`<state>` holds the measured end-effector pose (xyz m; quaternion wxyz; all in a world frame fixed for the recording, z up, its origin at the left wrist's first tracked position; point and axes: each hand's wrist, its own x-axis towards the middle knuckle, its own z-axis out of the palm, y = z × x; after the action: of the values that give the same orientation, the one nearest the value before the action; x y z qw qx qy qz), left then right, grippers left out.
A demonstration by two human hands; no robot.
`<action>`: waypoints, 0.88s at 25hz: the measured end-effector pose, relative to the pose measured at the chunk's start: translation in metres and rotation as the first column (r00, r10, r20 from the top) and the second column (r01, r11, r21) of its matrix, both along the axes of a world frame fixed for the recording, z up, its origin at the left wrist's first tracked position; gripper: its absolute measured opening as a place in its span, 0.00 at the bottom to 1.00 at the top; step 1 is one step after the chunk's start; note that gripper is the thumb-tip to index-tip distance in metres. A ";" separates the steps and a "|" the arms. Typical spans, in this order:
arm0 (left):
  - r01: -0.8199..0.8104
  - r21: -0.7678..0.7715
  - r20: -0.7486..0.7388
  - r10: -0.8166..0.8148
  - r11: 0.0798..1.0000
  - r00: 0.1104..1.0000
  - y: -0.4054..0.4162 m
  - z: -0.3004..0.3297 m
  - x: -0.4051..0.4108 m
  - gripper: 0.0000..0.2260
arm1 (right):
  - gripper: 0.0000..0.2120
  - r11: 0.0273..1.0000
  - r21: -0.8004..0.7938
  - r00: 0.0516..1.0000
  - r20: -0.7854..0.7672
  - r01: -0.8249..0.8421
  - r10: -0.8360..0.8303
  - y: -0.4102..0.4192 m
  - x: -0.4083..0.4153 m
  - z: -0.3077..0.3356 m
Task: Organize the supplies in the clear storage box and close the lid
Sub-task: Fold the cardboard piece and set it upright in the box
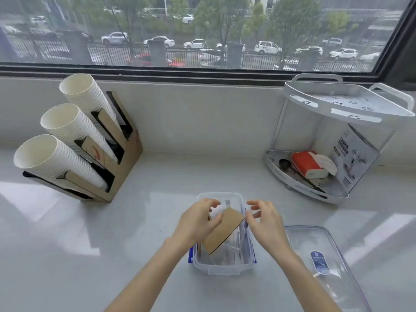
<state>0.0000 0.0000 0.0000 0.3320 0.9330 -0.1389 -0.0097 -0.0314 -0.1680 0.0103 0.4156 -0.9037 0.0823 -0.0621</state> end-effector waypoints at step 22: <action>-0.055 0.174 -0.055 0.065 0.983 0.996 -0.023 -0.022 -0.006 0.12 | 0.11 0.998 0.060 1.000 -0.023 -0.002 0.004 -0.002 0.011 -0.011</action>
<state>-0.0064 -0.0234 -0.0224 0.2543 0.9612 -0.0992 -0.0399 -0.0207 -0.1698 -0.0005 0.4418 -0.8915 0.0877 -0.0483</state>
